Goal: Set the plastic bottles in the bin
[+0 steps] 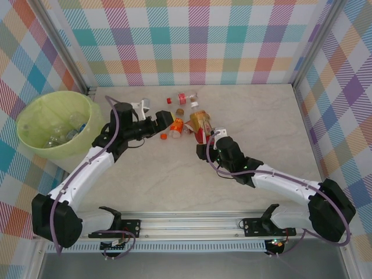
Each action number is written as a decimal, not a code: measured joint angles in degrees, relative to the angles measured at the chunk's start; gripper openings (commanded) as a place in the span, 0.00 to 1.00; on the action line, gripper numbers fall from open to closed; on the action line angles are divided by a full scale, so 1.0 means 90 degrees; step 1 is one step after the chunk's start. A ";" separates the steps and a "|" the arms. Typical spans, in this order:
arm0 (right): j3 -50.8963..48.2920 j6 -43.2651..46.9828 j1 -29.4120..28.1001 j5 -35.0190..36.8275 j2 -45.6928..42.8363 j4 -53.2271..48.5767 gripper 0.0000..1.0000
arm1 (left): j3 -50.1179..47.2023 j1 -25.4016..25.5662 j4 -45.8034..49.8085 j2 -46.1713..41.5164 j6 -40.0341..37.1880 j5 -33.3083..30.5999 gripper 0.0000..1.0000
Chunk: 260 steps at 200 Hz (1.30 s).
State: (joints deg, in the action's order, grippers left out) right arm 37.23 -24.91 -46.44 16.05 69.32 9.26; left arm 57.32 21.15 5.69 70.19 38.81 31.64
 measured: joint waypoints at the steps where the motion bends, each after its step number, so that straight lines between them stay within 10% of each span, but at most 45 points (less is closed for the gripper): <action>1: 0.0000 0.0005 -0.0002 -0.0010 -0.0005 0.0005 0.47 | 0.0000 0.0024 -0.0019 0.0019 0.0015 0.0005 1.00; 139: 0.0104 0.0238 -0.0267 -0.1299 -0.0080 0.0206 0.48 | 0.0002 0.1025 -0.0770 0.1027 0.0389 -0.0593 1.00; 203: 0.0376 0.0321 -0.0255 -0.1787 -0.0032 0.0029 0.51 | -0.0180 0.1037 -0.1294 0.1035 0.0172 -0.0374 0.76; 260: 0.0481 0.0347 -0.0262 -0.2028 0.0046 -0.0102 0.75 | -0.0155 0.1047 -0.1025 0.0877 -0.0053 -0.0483 0.69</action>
State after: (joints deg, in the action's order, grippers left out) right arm 41.56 -21.78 -48.80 -2.20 69.73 8.34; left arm 55.92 30.57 -3.53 78.08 38.33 27.29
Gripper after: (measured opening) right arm 0.699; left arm 0.694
